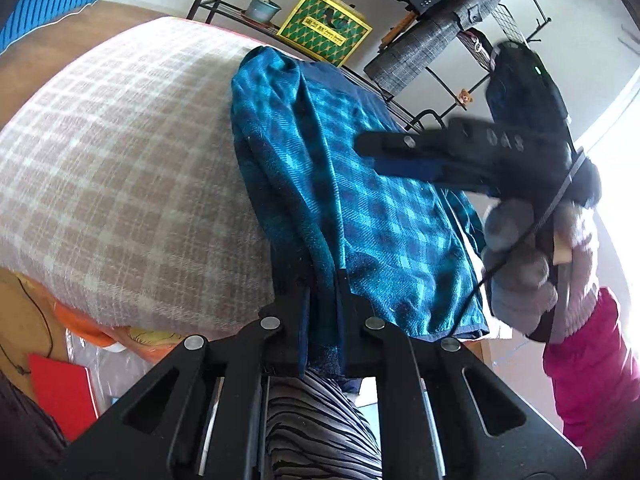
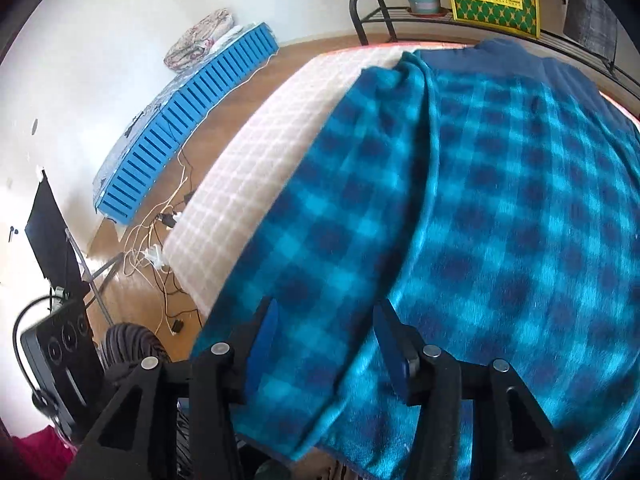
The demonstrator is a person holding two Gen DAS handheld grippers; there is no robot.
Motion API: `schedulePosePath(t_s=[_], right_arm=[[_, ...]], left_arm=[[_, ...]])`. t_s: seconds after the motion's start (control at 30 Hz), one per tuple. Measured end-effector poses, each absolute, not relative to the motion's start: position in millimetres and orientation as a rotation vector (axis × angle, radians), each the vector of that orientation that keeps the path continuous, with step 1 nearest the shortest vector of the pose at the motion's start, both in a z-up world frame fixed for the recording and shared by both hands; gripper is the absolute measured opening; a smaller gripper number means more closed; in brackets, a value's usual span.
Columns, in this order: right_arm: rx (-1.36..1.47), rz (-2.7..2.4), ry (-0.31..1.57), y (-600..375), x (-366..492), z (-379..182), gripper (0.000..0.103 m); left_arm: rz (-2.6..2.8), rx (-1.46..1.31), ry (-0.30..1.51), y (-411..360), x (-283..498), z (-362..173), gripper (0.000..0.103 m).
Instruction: Fold large clothes
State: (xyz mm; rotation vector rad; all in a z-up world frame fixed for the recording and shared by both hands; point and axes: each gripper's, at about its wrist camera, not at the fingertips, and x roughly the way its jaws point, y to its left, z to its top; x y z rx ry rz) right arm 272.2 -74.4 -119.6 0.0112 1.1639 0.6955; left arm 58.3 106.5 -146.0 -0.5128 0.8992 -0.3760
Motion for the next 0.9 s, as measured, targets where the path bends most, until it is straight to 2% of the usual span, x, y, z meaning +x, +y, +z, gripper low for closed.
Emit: schedulePosePath(t_s=[0.37, 0.47, 0.5, 0.53, 0.57, 0.63, 0.9], right_arm=[[-0.153, 0.616, 1.268, 27, 334, -164, 0.060], [-0.212, 0.595, 1.291, 36, 337, -181, 0.057], [-0.227, 0.581, 1.293, 37, 337, -185, 0.046], [-0.233, 0.573, 1.300, 37, 339, -190, 0.031], [-0.223, 0.570, 1.306, 35, 340, -193, 0.027], [-0.181, 0.575, 1.304, 26, 341, -194, 0.010], [0.212, 0.690, 1.178, -64, 346, -171, 0.007]], left_arm=[[-0.405, -0.469, 0.908, 81, 65, -140, 0.008], [-0.407, -0.450, 0.917, 77, 66, -140, 0.008], [-0.405, -0.444, 0.918, 76, 67, -140, 0.008], [-0.404, -0.438, 0.919, 75, 68, -140, 0.007], [-0.402, -0.432, 0.919, 73, 69, -139, 0.007], [-0.398, -0.421, 0.912, 69, 69, -138, 0.007], [-0.461, -0.251, 0.893, 30, 73, -128, 0.007]])
